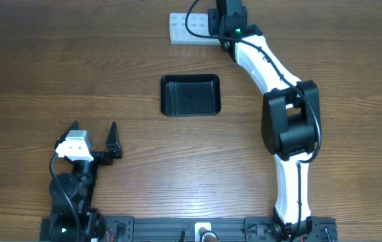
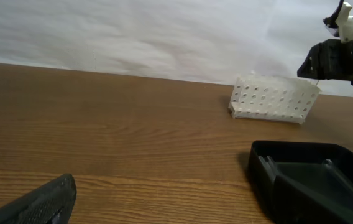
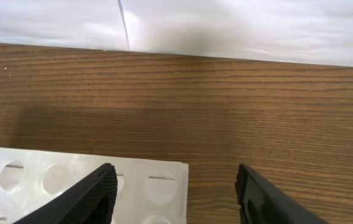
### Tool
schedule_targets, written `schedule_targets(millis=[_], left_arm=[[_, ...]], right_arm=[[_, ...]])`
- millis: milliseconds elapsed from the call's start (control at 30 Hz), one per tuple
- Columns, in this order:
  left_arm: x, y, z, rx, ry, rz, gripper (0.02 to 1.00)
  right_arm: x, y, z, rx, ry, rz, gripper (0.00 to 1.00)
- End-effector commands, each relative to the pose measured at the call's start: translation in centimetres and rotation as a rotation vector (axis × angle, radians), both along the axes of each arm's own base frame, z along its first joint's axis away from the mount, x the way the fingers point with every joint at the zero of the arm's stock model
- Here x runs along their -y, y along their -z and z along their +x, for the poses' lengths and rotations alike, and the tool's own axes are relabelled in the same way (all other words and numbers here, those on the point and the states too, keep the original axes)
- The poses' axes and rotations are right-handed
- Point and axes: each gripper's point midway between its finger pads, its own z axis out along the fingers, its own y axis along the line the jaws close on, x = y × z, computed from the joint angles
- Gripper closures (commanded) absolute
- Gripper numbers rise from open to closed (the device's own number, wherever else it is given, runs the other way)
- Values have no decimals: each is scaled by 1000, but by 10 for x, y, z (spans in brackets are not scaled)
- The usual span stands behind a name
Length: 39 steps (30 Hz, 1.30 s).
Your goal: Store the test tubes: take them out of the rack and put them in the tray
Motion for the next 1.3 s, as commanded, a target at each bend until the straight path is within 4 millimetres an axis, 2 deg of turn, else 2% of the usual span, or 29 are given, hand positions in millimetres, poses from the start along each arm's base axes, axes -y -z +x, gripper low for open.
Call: schedule_targets(millis=[33, 167, 533, 967, 1300], left_arm=[[0, 2, 0, -2, 7, 10, 20], [0, 2, 0, -2, 7, 10, 18], [0, 2, 0, -2, 7, 10, 18], [0, 2, 0, -2, 7, 10, 18], [0, 2, 0, -2, 7, 10, 20]], right_arm=[[-12, 9, -3, -25, -37, 32, 406], [-13, 9, -3, -25, -41, 35, 439], [-12, 11, -4, -35, -39, 35, 641], [-12, 11, -5, -36, -39, 35, 825], [-12, 11, -4, -36, -34, 41, 897]])
